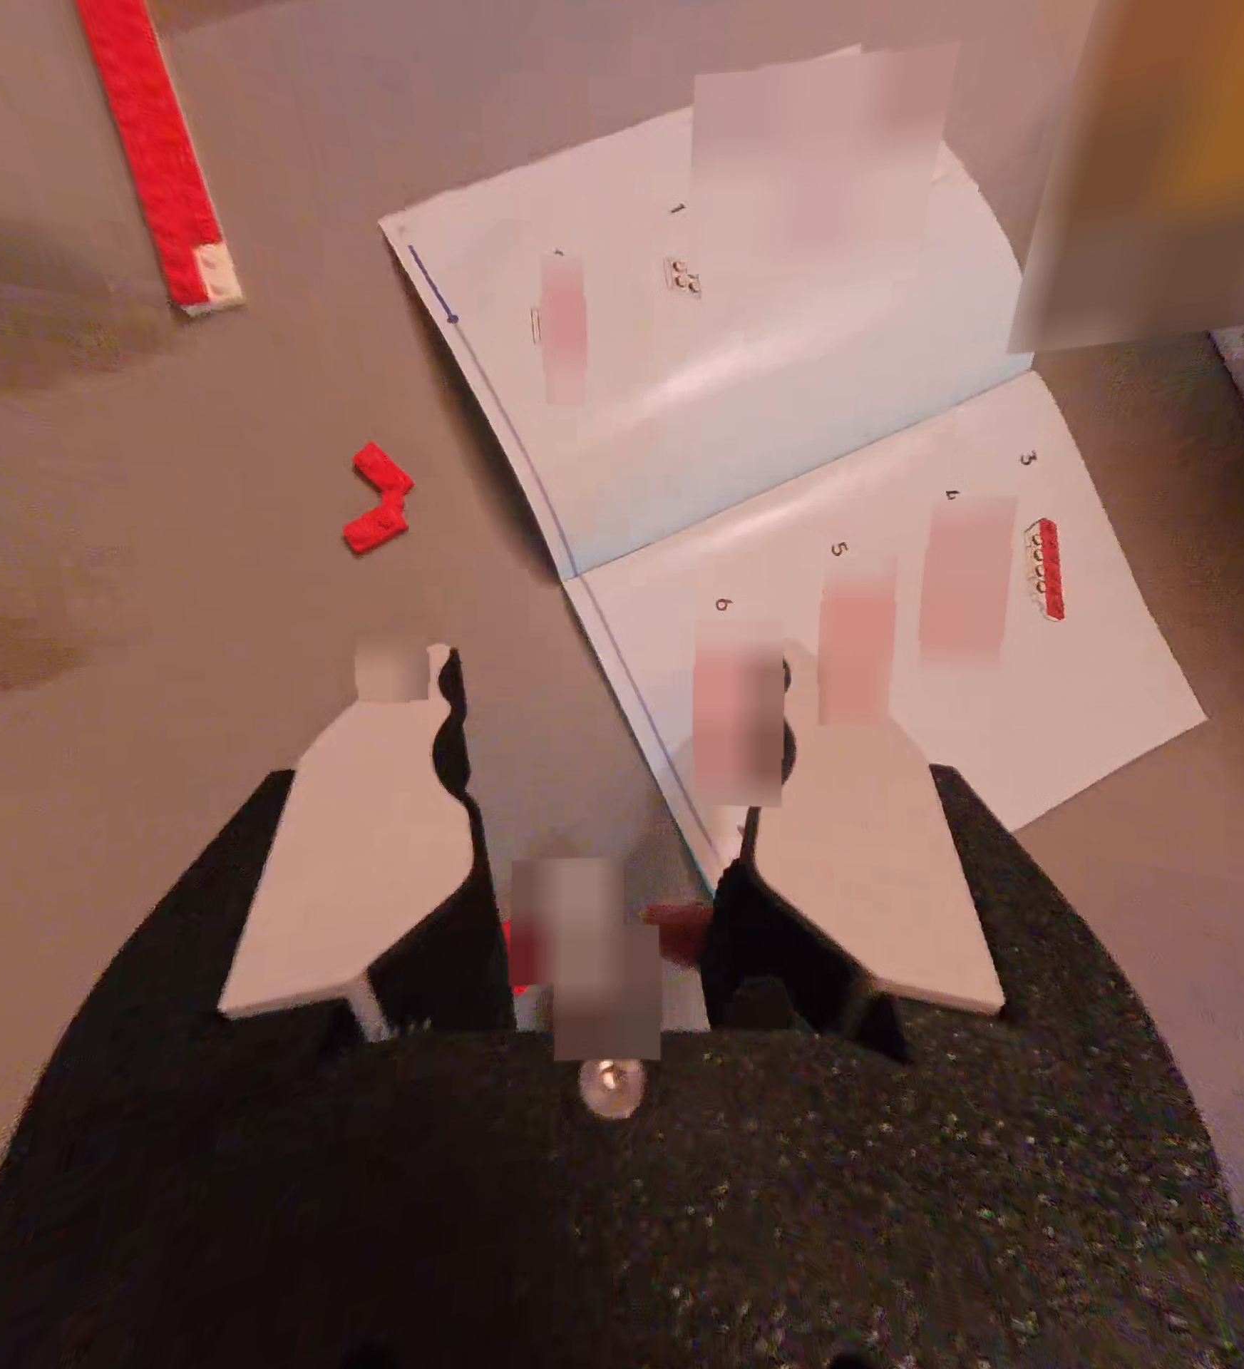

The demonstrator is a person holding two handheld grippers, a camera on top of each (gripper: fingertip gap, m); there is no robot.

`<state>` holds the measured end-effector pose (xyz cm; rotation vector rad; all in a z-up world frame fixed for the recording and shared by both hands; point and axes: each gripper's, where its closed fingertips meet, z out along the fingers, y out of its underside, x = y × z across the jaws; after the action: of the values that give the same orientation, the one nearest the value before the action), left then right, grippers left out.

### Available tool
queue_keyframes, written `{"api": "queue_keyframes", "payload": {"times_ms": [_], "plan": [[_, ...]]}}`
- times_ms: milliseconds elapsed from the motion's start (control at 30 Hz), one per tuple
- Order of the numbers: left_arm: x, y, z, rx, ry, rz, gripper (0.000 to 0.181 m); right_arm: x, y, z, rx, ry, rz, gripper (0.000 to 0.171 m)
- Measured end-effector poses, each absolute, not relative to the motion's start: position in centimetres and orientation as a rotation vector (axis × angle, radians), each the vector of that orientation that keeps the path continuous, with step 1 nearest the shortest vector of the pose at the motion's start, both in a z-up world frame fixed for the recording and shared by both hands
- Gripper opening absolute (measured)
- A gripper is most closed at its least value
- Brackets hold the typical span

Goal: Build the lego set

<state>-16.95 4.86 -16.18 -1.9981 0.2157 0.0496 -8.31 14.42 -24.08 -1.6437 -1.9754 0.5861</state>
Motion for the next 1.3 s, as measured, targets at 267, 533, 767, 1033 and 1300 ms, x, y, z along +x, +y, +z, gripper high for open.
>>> {"api": "queue_keyframes", "payload": {"times_ms": [267, 533, 767, 1033, 1300], "plan": [[-17.5, 5.2, -16.7, -1.969, 0.204, -0.005, 0.103, -11.3, 14.7, -26.2, -1.702, -1.971, 0.624, 0.073], [-18.1, 4.6, -13.8, -1.805, 0.188, 0.014, 0.09, -12.6, 16.9, -26.4, -1.741, -1.914, 0.674, 0.067], [-16.4, 5.4, -13.0, -1.733, 0.25, -0.003, 0.068, -12.8, 18.0, -26.5, -1.658, -2.02, 0.708, 0.067], [-16.5, 6.6, -13.3, -1.695, 0.223, 0.062, 0.068, -12.6, 17.4, -22.0, -1.417, -1.86, 0.716, 0.073], [-14.7, 9.3, -14.6, -1.708, 0.069, -0.054, 0.09, -8.2, 19.3, -16.8, -1.486, -1.408, 0.293, 0.107]]}}
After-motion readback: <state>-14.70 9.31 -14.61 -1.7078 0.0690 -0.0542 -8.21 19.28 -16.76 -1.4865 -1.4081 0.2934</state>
